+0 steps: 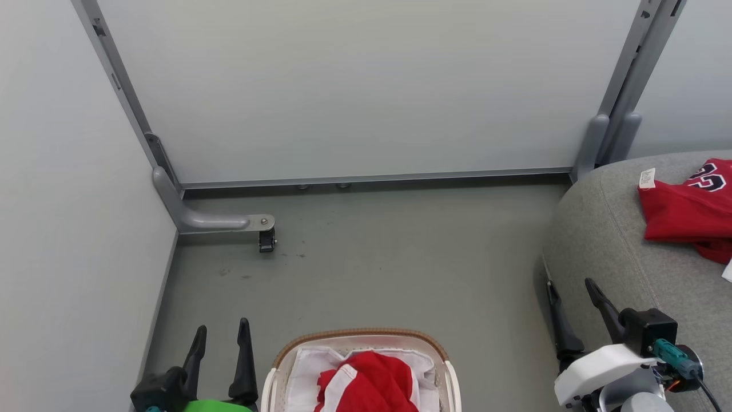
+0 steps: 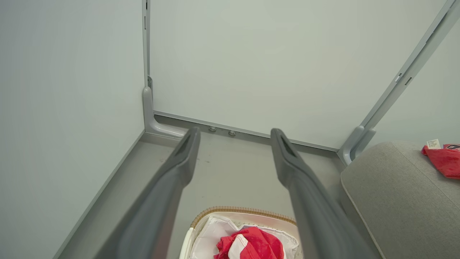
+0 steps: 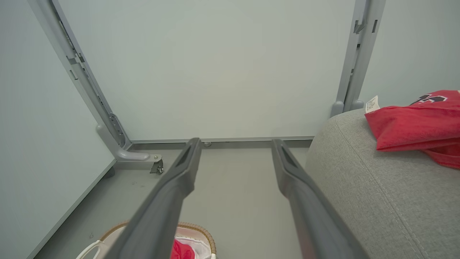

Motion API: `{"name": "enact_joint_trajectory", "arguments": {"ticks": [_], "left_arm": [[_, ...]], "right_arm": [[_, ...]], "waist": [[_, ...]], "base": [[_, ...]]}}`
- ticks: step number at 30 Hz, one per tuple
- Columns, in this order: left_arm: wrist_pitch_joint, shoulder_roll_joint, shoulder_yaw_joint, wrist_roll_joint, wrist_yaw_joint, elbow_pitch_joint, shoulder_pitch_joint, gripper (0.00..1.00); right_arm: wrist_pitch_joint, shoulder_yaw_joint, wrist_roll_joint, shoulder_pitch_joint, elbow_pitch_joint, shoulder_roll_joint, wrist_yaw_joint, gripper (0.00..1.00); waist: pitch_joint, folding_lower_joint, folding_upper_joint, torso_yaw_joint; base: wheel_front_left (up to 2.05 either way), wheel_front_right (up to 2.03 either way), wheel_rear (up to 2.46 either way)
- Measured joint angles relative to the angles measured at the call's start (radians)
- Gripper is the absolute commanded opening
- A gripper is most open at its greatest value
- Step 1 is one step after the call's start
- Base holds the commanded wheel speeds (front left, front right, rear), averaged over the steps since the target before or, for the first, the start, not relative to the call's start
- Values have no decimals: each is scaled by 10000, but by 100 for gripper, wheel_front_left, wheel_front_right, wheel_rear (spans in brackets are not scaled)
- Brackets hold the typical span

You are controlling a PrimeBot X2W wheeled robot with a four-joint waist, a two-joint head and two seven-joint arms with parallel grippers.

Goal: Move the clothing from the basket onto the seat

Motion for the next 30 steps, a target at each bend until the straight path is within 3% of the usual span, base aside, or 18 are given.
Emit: {"name": "enact_joint_trajectory", "arguments": {"ticks": [17,25,30], "left_arm": [[249,-15,-439,297,-366,504,-508,100],[1051,-167,-1430,754,-679,2190,-2304,100],[1599,-330,-1985,823,-888,3962,-3707,100]], "right_arm": [[0,194,-42,-180,-52,4,0,100],[0,-58,-403,-733,-570,-2,0,100],[0,-150,-568,-1595,-1068,0,0,100]], "waist": [[139,0,0,-203],[814,0,0,-406],[1694,1,0,-585]], "base": [[0,0,0],[0,0,0],[0,0,0]]}}
